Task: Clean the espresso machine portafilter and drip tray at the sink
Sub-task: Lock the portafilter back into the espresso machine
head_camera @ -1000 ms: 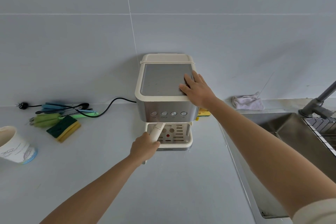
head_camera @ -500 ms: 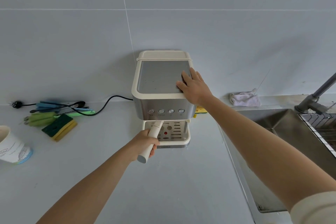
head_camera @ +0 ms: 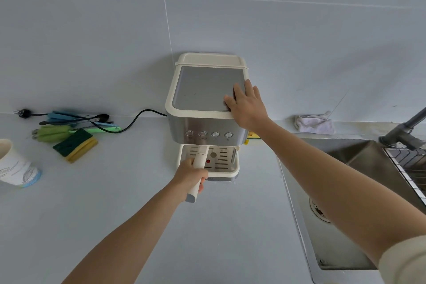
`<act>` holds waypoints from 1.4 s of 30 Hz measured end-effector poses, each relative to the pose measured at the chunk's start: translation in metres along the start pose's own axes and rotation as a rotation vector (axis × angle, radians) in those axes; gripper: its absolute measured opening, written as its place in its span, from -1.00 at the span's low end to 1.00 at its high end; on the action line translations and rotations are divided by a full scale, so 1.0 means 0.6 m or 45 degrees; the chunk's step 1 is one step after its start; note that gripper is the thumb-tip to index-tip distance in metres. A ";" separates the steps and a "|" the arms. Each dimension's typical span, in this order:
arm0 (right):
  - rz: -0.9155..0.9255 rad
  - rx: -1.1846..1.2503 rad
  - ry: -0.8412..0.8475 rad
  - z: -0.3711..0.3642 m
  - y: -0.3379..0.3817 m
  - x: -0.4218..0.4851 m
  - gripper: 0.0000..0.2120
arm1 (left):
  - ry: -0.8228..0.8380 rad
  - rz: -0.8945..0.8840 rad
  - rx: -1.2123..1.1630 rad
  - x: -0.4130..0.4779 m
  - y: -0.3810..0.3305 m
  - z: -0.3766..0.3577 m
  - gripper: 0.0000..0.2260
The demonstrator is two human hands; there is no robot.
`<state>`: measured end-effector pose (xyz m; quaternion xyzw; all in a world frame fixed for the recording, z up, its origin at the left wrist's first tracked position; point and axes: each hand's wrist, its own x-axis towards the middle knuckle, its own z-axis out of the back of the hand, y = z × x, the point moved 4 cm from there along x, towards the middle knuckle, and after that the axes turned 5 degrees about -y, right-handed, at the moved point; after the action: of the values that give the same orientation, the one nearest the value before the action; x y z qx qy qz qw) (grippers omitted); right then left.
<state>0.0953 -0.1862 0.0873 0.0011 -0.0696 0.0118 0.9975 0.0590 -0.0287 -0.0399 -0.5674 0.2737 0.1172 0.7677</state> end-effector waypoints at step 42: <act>-0.811 1.142 0.269 -0.237 -0.070 -0.143 -0.30 | -0.200 -0.210 0.515 0.087 0.070 0.092 -0.40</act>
<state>0.0311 -0.2295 -0.0655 0.4451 0.0463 -0.2614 0.8552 0.0975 0.0300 -0.0913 -0.4117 0.1837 0.0405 0.8917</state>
